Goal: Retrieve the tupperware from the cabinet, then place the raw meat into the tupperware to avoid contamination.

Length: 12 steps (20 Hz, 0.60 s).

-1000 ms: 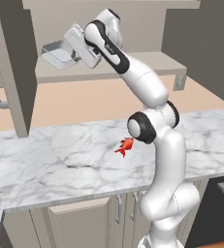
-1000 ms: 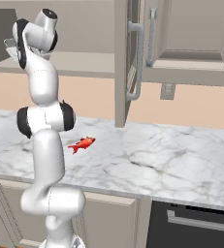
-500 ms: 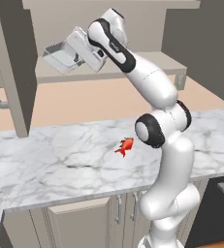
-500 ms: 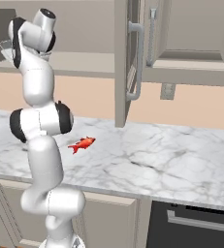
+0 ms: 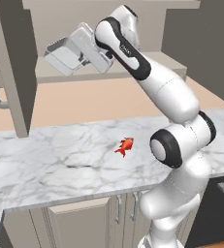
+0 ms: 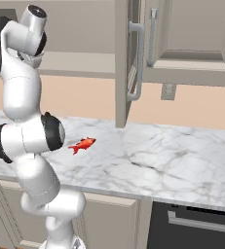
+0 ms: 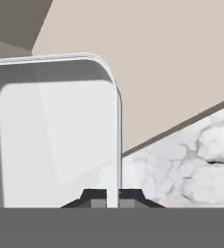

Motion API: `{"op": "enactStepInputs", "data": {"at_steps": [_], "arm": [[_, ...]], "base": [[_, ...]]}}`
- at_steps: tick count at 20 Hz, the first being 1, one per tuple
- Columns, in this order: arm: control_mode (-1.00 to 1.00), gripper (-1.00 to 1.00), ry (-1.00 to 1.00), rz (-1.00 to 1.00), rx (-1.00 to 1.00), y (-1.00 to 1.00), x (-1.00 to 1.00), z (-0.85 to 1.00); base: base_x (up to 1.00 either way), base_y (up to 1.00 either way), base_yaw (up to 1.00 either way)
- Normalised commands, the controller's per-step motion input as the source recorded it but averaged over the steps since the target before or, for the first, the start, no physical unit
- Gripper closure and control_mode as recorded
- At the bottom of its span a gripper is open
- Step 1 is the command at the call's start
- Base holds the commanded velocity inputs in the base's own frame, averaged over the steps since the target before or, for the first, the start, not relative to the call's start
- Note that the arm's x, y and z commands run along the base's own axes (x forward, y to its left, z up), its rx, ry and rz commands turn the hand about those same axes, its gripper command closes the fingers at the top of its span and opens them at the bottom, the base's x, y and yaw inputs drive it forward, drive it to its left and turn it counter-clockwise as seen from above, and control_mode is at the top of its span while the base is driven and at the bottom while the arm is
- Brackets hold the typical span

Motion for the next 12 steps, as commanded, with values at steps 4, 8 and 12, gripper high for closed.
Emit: {"op": "enactStepInputs", "data": {"at_steps": [4, 8, 12], "arm": [[-1.00, 1.00, -0.07, 0.00, 0.04, -0.53, -0.96, -0.01], [-1.00, 1.00, 0.00, 0.00, 0.00, -0.54, -0.83, -0.09], [-1.00, 1.00, 0.03, 0.02, 0.00, -0.50, -0.90, -0.15]], "base": [[0.00, 0.00, 0.00], [0.00, 0.00, 0.00], [0.00, 0.00, 0.00]]}}
